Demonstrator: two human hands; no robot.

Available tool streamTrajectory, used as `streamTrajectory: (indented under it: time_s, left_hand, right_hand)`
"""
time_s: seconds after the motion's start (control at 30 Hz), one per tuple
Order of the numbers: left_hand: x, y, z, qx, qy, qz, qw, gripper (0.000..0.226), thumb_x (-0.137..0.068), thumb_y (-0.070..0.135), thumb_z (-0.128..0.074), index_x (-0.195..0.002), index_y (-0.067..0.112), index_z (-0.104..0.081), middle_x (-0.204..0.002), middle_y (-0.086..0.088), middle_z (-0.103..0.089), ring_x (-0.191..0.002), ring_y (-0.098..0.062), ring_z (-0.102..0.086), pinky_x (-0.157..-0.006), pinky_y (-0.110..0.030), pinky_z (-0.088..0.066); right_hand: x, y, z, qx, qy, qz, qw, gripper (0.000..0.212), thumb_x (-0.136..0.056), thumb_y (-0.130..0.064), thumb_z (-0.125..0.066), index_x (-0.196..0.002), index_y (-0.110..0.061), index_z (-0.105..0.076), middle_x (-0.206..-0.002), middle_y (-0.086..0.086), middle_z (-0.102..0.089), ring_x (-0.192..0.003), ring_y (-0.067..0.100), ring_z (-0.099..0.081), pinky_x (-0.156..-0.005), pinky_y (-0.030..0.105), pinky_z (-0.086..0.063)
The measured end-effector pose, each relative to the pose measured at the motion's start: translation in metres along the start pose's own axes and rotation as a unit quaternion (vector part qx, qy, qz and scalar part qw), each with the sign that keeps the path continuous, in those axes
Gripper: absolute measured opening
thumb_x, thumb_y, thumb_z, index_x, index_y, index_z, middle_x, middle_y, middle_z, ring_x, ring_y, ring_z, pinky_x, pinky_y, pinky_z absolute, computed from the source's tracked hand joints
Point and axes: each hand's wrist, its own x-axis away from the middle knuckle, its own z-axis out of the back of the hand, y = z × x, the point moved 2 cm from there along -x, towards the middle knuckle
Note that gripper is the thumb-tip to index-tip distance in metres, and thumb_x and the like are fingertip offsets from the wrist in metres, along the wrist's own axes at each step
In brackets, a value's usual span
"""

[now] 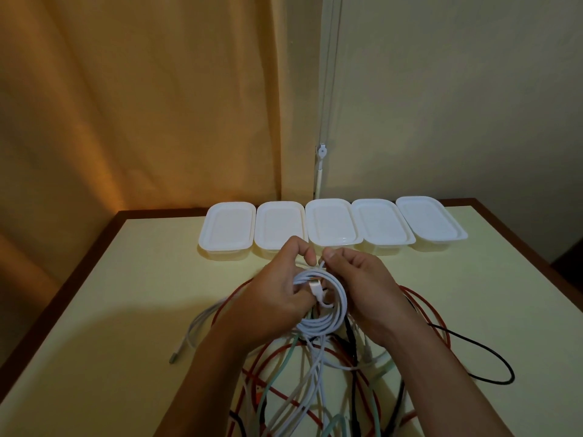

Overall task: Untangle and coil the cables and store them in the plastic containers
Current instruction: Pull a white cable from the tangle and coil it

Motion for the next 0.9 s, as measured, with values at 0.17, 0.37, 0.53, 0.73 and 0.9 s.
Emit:
streamTrajectory:
  time_s: [0.17, 0.37, 0.53, 0.73, 0.9]
  left_hand:
    - [0.0, -0.003, 0.005, 0.089, -0.007, 0.041, 0.995, 0.025, -0.094, 0.032, -0.042, -0.103, 0.009, -0.043, -0.06, 0.011, -0.03, -0.051, -0.006, -0.026, -0.05, -0.022, -0.026]
    - [0.002, -0.004, 0.005, -0.032, -0.004, 0.032, 0.999, 0.021, -0.095, 0.042, -0.046, -0.11, 0.026, -0.049, -0.056, 0.011, -0.039, -0.053, -0.01, -0.032, -0.055, -0.03, -0.029]
    - [0.0, 0.001, 0.002, -0.117, 0.01, 0.019, 0.993, 0.023, -0.096, 0.047, -0.047, -0.115, 0.038, -0.056, -0.086, 0.02, -0.067, -0.08, 0.003, -0.063, -0.072, -0.035, -0.05]
    - [-0.003, 0.001, 0.004, -0.127, 0.026, -0.005, 0.991, 0.015, -0.1, 0.029, -0.055, -0.109, 0.028, -0.068, -0.098, 0.012, -0.071, -0.097, -0.005, -0.066, -0.085, -0.024, -0.051]
    - [-0.007, -0.008, 0.008, -0.222, 0.12, -0.049, 0.966, 0.014, -0.099, 0.028, -0.056, -0.106, 0.023, -0.067, -0.091, 0.01, -0.071, -0.086, -0.004, -0.066, -0.073, -0.021, -0.05]
  right_hand:
    - [-0.001, -0.007, 0.006, 0.095, 0.039, 0.071, 0.992, 0.033, -0.094, -0.033, -0.066, -0.065, -0.017, -0.069, -0.054, 0.002, -0.051, -0.051, 0.017, -0.044, -0.061, 0.036, -0.042]
    - [0.005, -0.02, 0.009, 0.189, 0.105, 0.118, 0.969, 0.027, -0.082, -0.036, -0.079, -0.072, -0.012, -0.072, -0.077, 0.01, -0.074, -0.065, 0.028, -0.066, -0.067, 0.049, -0.057]
    - [0.009, -0.03, 0.016, 0.196, 0.132, 0.115, 0.965, 0.03, -0.077, -0.035, -0.084, -0.063, -0.013, -0.068, -0.065, 0.005, -0.071, -0.061, 0.022, -0.066, -0.06, 0.038, -0.055]
    - [0.012, -0.037, 0.026, 0.245, 0.119, 0.133, 0.953, 0.015, -0.074, -0.037, -0.085, -0.068, -0.025, -0.078, -0.065, -0.009, -0.072, -0.062, 0.003, -0.065, -0.055, 0.016, -0.048]
    - [0.011, -0.035, 0.02, 0.244, 0.123, 0.141, 0.952, 0.026, -0.089, -0.039, -0.071, -0.071, -0.022, -0.077, -0.065, -0.006, -0.071, -0.064, 0.01, -0.063, -0.057, 0.014, -0.044]
